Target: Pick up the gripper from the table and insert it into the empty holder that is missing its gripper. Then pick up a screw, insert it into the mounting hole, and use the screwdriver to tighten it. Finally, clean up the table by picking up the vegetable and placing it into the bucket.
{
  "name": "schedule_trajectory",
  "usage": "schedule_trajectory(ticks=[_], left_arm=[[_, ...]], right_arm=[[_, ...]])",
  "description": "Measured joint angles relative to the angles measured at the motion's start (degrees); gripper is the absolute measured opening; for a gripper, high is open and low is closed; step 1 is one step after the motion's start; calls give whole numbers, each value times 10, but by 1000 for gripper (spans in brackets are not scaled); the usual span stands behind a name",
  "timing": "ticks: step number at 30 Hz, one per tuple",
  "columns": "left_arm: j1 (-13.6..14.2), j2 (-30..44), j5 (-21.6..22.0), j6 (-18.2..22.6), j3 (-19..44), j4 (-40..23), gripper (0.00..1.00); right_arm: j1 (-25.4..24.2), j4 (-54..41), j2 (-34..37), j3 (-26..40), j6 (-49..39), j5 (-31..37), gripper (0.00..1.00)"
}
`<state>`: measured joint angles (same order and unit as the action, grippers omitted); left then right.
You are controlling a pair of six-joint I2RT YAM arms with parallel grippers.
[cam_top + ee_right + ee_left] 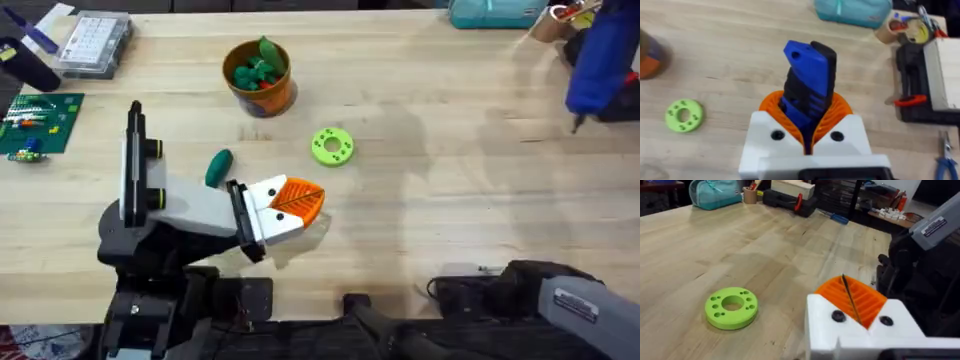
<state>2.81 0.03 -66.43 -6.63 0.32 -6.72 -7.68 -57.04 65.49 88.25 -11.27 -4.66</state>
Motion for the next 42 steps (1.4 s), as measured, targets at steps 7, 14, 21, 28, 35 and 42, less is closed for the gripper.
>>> schedule_trajectory(ticks=[7, 14, 21, 28, 35, 42], left_arm=[[0, 0, 0, 0, 0, 0, 4], [0, 0, 0, 0, 0, 0, 4], [0, 0, 0, 0, 0, 0, 4], [0, 0, 0, 0, 0, 0, 4], [0, 0, -2, 0, 0, -1, 4], [0, 0, -2, 0, 0, -1, 4]], right_arm=[[0, -5, -7, 36, 0, -108, 28], [0, -29, -68, 36, 20, -148, 28], [0, -33, -125, 41, 35, -215, 28], [1, -19, -171, 19, 38, -247, 28], [1, 148, -273, -132, 56, -288, 28], [1, 376, -269, -272, 113, -415, 28]])
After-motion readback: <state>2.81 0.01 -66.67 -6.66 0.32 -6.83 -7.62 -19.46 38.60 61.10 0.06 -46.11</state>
